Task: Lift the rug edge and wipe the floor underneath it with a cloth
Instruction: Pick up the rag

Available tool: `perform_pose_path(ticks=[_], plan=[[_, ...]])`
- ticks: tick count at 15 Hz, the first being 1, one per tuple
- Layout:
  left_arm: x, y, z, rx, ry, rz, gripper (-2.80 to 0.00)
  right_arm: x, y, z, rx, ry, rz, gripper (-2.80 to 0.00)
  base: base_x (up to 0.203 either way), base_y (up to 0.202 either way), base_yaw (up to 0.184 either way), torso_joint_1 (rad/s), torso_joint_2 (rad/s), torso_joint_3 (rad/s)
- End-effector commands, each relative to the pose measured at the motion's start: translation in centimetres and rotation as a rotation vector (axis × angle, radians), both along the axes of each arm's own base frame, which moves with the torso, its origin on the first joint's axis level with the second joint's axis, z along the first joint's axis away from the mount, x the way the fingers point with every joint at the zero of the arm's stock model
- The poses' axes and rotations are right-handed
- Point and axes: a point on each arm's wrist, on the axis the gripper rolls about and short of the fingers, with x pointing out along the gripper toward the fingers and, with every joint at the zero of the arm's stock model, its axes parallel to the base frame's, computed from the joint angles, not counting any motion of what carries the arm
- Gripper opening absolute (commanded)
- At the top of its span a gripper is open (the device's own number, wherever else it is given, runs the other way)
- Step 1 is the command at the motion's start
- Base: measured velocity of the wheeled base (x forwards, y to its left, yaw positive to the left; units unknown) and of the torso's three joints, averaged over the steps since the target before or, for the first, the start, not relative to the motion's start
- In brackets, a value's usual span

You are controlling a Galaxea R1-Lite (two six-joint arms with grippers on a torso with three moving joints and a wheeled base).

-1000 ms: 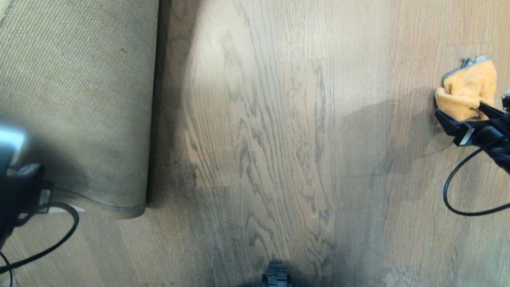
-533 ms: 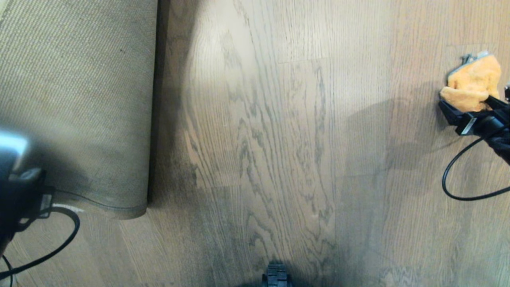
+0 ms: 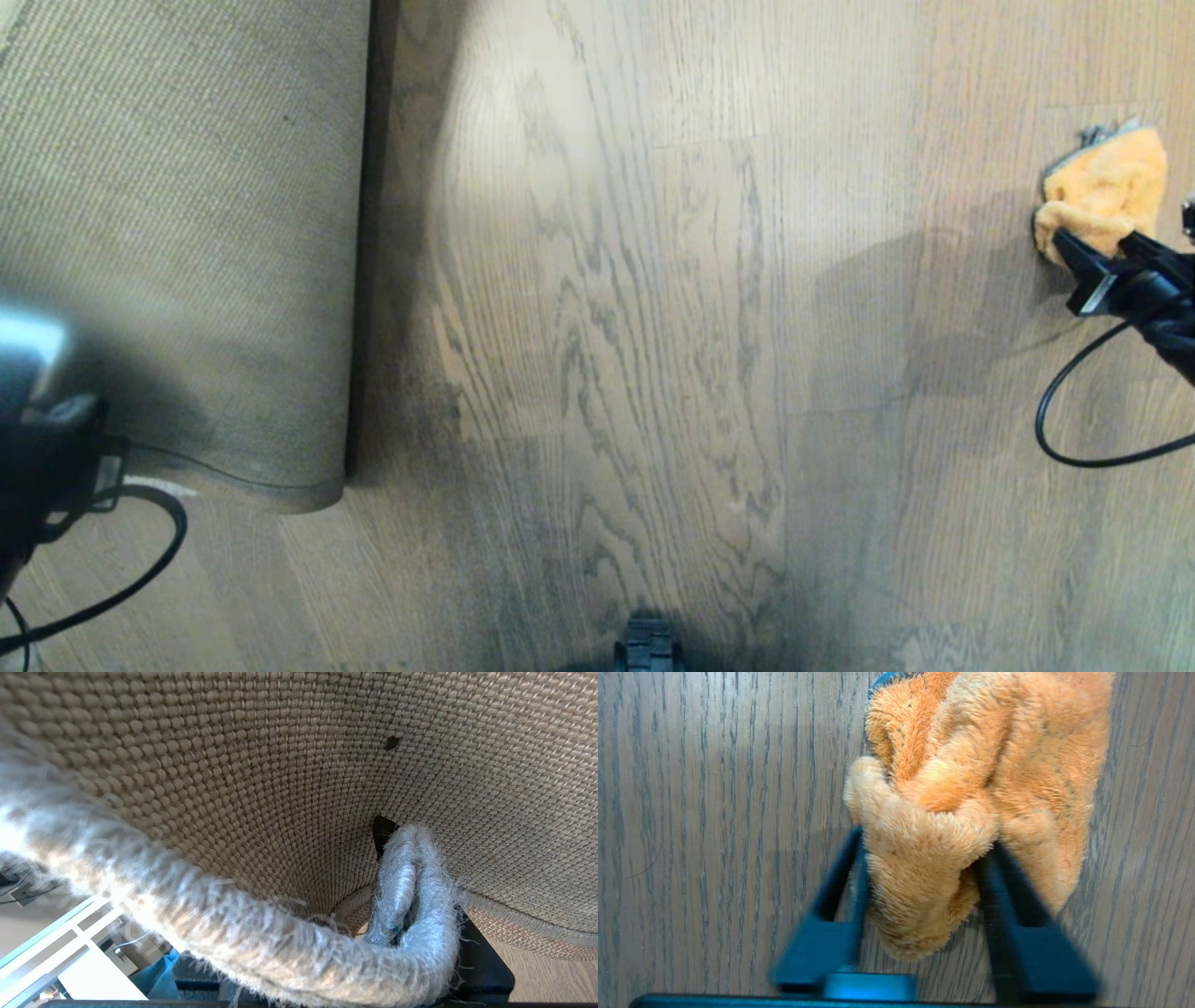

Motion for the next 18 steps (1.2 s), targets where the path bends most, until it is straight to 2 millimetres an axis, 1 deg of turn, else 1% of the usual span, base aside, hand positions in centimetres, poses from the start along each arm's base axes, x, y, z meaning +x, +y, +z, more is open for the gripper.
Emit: perform_pose_path(ticks=[1,3,6,10,13,14,16,18], plan=[[0.0,0.0,0.1,0.003,-0.004,0.004,-2.8,-0.1,0.2,0.2,-0.005,-0.01,0.007,-2.8,0.0,0.0,0.0,0.0,0.0,0.0],[0.0,0.0,0.1,0.003,-0.004,0.003,-2.8,-0.2,0.5,0.3,-0.007,-0.013,0.013,-2.8,0.0,0.0,0.0,0.0,0.0,0.0],[0.0,0.0,0.1,0.003,-0.006,0.003,-2.8,-0.7,2.3,0.3,0.004,-0.007,0.067,-2.8,0.0,0.0,0.0,0.0,0.0,0.0],[-0.1,0.0,0.1,0.003,-0.007,0.004,-2.8,-2.8,6.2,1.7,0.012,-0.029,0.185,-2.8,0.0,0.0,0.0,0.0,0.0,0.0],[0.0,0.0,0.1,0.004,-0.009,0.004,-2.8,-5.0,9.2,2.3,0.016,-0.026,0.289,-2.8,0.0,0.0,0.0,0.0,0.0,0.0],[-0.1,0.0,0.1,0.003,-0.007,0.004,-2.8,-5.6,10.1,2.3,0.02,-0.024,0.321,-2.8,0.0,0.0,0.0,0.0,0.0,0.0],[-0.1,0.0,0.1,0.002,-0.008,0.006,-2.8,-6.8,12.6,2.0,0.046,-0.008,0.402,-2.8,0.0,0.0,0.0,0.0,0.0,0.0],[-0.1,0.0,0.2,0.003,-0.012,0.009,-2.8,-8.2,15.1,1.2,0.064,0.031,0.485,-2.8,0.0,0.0,0.0,0.0,0.0,0.0]])
